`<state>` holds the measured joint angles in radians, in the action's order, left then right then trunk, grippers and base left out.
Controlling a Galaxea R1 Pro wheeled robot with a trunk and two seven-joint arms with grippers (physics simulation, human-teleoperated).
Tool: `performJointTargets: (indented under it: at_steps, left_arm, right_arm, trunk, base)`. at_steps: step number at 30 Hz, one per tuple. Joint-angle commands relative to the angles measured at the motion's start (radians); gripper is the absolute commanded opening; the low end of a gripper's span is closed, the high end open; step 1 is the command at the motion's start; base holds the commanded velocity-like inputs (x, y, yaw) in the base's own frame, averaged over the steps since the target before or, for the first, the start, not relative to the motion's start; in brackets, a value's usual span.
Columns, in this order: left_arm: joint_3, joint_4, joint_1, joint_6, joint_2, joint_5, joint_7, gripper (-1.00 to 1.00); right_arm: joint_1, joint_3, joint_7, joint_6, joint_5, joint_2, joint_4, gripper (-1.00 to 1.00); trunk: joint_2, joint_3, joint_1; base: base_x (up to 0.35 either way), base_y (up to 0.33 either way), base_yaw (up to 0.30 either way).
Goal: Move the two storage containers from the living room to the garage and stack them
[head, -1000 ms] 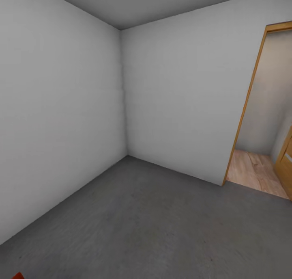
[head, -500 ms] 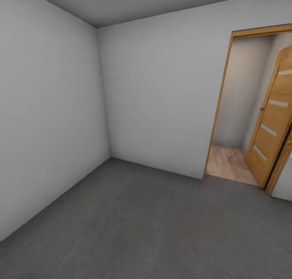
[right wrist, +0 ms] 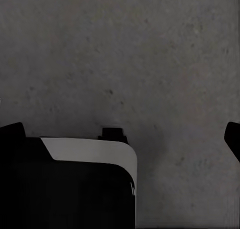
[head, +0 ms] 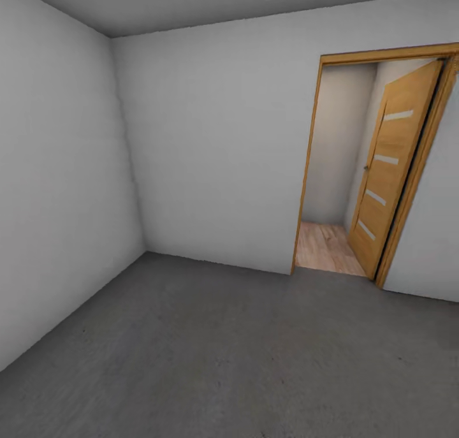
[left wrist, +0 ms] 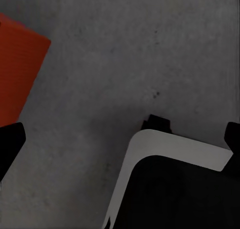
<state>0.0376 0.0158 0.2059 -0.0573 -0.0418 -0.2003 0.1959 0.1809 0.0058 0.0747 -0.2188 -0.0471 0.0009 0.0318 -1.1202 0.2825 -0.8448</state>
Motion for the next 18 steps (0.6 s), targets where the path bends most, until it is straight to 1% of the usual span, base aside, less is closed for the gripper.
performJointTargets:
  at_steps: [1,7,18]
  left_arm:
    - [0.003,0.0,0.0,-0.004,0.0,-0.005,0.0,1.0]
    - [0.001,0.0,0.0,-0.004,-0.001,-0.005,0.0,1.0]
    - [0.003,0.0,0.001,-0.004,-0.001,-0.005,0.0,1.0]
  right_arm:
    - [0.002,0.0,0.0,-0.005,-0.005,0.001,0.003,1.0]
    - [0.002,0.0,-0.023,-0.005,-0.004,0.003,0.003,1.0]
    - [0.002,0.0,-0.026,-0.005,-0.003,0.003,0.003,1.0]
  trunk:
    - [-0.001,0.001,0.0]
    - [-0.001,0.001,0.0]
    - [-0.001,0.001,0.0]
  base:
    - [0.0,0.0,-0.297]
    - [0.0,0.0,-0.297]
    - [0.0,0.0,-0.297]
